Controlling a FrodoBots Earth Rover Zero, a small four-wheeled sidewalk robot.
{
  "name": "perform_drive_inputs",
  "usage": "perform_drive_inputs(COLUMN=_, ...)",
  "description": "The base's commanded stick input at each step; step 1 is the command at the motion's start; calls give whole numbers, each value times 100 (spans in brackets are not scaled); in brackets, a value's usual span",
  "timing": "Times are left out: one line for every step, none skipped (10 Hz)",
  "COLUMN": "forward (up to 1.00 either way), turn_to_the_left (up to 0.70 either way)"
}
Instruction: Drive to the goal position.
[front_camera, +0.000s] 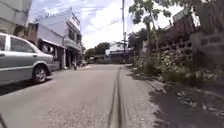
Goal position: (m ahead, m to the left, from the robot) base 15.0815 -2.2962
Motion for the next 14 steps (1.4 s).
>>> perform_drive_inputs(forward=70, turn_to_the_left=0)
perform_drive_inputs(forward=70, turn_to_the_left=0)
perform_drive_inputs(forward=70, turn_to_the_left=0)
perform_drive_inputs(forward=70, turn_to_the_left=0)
perform_drive_inputs(forward=70, turn_to_the_left=0)
perform_drive_inputs(forward=70, turn_to_the_left=0)
perform_drive_inputs(forward=70, turn_to_the_left=0)
perform_drive_inputs(forward=70, turn_to_the_left=0)
perform_drive_inputs(forward=70, turn_to_the_left=0)
perform_drive_inputs(forward=70, turn_to_the_left=0)
perform_drive_inputs(forward=70, turn_to_the_left=0)
perform_drive_inputs(forward=70, turn_to_the_left=0)
perform_drive_inputs(forward=70, turn_to_the_left=0)
perform_drive_inputs(forward=70, turn_to_the_left=0)
